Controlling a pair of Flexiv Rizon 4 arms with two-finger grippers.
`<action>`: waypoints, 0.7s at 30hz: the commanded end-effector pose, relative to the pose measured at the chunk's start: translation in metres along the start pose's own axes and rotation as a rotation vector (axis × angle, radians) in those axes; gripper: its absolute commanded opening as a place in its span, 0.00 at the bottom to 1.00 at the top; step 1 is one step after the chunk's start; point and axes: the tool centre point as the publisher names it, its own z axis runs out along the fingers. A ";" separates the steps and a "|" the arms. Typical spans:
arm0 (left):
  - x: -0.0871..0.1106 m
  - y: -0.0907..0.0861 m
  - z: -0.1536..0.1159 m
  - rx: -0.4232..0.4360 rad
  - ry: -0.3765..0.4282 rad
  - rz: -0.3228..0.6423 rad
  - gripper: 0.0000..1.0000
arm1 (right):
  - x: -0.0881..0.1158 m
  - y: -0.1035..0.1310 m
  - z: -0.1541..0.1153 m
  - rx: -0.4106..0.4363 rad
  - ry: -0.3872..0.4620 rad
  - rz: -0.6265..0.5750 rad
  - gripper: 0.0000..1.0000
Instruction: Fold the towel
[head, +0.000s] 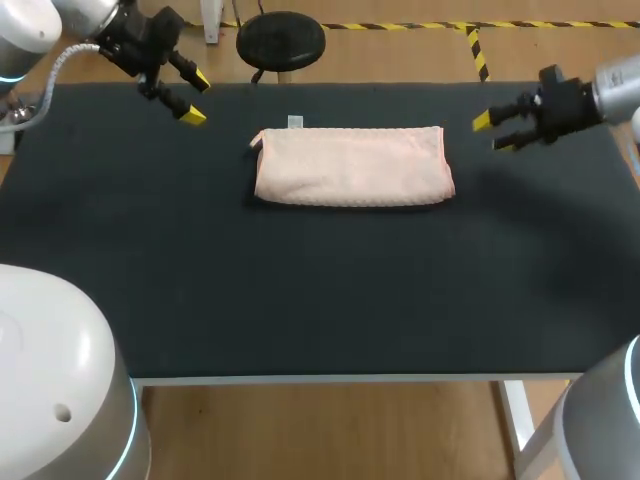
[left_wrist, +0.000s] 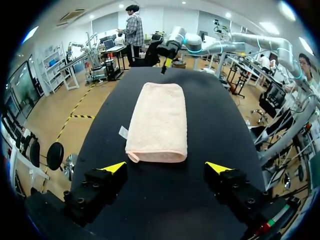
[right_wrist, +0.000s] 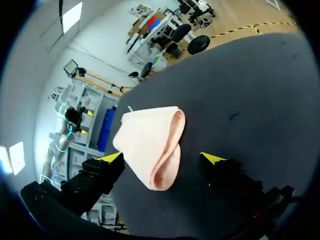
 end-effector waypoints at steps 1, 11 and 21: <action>-0.001 0.001 0.001 0.002 0.000 0.002 1.00 | -0.004 -0.004 0.008 -0.002 0.081 -0.019 1.00; -0.001 0.001 0.001 0.002 0.000 0.002 1.00 | -0.002 -0.006 0.036 0.107 -0.015 -0.057 1.00; -0.001 0.001 0.001 0.002 0.000 0.002 1.00 | -0.015 -0.010 0.069 0.152 -0.024 0.056 1.00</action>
